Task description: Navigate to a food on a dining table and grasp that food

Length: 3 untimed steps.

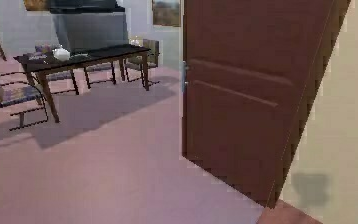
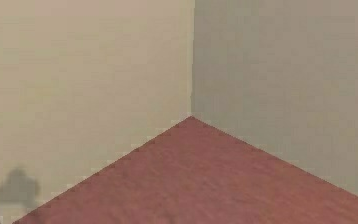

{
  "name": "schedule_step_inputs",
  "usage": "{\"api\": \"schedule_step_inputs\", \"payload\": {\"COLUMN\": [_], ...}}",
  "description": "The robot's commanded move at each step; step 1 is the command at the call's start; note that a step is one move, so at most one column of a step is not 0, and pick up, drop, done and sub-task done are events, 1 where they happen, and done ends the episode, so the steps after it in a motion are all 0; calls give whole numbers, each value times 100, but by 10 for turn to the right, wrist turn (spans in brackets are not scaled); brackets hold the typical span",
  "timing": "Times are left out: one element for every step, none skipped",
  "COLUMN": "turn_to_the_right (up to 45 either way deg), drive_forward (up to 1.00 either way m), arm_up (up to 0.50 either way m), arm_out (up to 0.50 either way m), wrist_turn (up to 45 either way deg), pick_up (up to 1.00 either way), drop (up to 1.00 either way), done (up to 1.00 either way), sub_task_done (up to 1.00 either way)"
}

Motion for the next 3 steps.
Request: {"api": "schedule_step_inputs", "payload": {"turn_to_the_right": [-450, -60, 0], "drive_forward": [0, 0, 100], "arm_up": [0, 0, 0], "arm_out": [0, 0, 0], "wrist_turn": [0, 0, 0], "pick_up": [0, 0, 0], "drop": [0, 0, 0], "done": [0, 0, 0], "sub_task_done": [0, 0, 0]}}
